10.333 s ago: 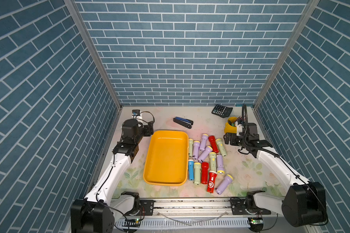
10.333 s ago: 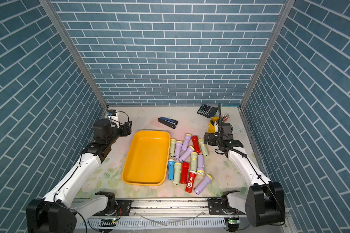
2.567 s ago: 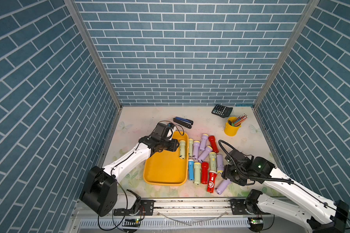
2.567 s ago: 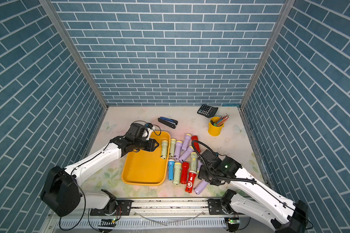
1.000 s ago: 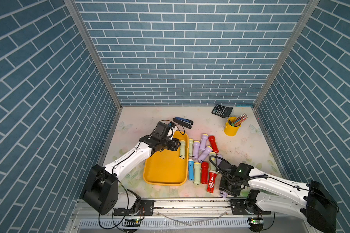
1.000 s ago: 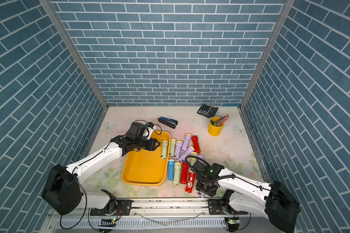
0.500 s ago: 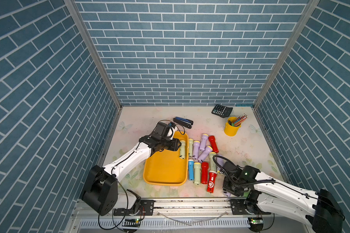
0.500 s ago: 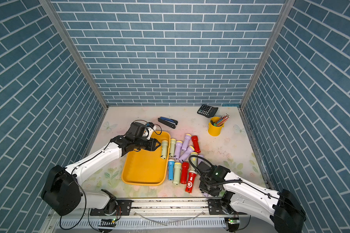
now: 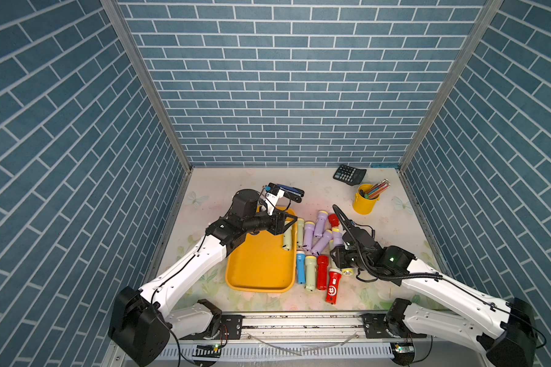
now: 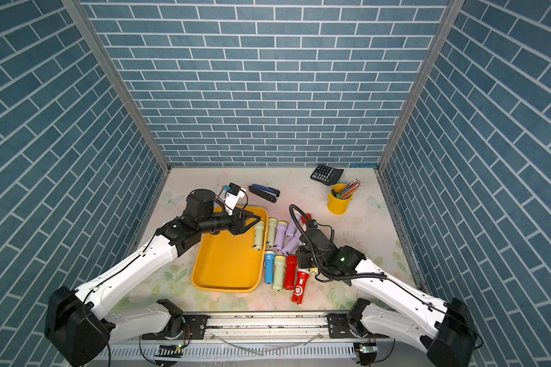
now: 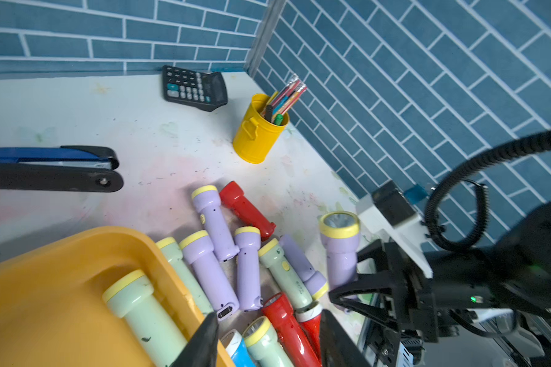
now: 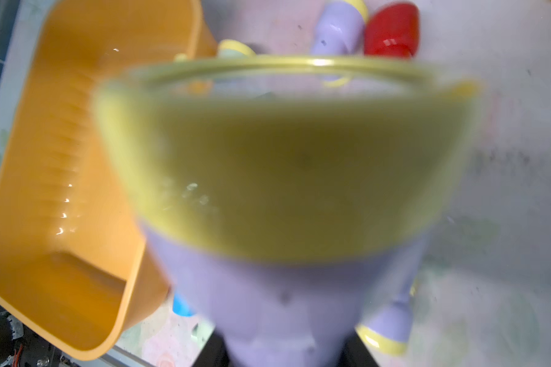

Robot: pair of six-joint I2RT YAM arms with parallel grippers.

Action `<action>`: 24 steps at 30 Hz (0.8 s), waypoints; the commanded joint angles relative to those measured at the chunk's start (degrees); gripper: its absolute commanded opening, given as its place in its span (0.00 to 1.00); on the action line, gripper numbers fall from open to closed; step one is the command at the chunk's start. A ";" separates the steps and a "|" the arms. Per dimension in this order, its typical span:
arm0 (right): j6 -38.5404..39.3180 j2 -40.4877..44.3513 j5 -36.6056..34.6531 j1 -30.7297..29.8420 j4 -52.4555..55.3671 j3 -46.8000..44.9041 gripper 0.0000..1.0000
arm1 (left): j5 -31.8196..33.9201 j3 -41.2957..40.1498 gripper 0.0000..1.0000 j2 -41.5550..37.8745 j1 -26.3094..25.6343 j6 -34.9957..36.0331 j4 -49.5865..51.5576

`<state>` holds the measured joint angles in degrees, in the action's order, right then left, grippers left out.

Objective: Put the flashlights into the storage boxes
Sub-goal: Pick up the flashlight from the center of the board, then place the flashlight at the storage box.

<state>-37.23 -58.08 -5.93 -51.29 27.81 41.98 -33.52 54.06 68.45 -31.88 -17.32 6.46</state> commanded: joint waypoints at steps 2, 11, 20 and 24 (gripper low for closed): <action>10.86 -2.13 4.96 0.16 -18.34 0.95 0.29 | -4.52 -2.00 0.52 -0.29 -0.98 0.79 -4.74; 14.91 -4.11 10.18 0.31 -34.99 -1.28 0.29 | -5.15 -3.93 0.54 2.17 -2.70 -3.92 -12.59; 15.22 -6.72 15.48 0.40 -40.54 -1.19 0.29 | -5.77 -4.99 0.54 4.11 -4.42 -7.08 -20.35; 15.13 -7.22 16.52 0.39 -42.28 -1.05 0.29 | -5.10 -5.72 0.54 4.58 -4.98 -8.51 -22.94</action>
<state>-24.32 -65.34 8.43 -51.05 -9.34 41.74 -38.65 49.21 72.36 -36.25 -24.29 -12.45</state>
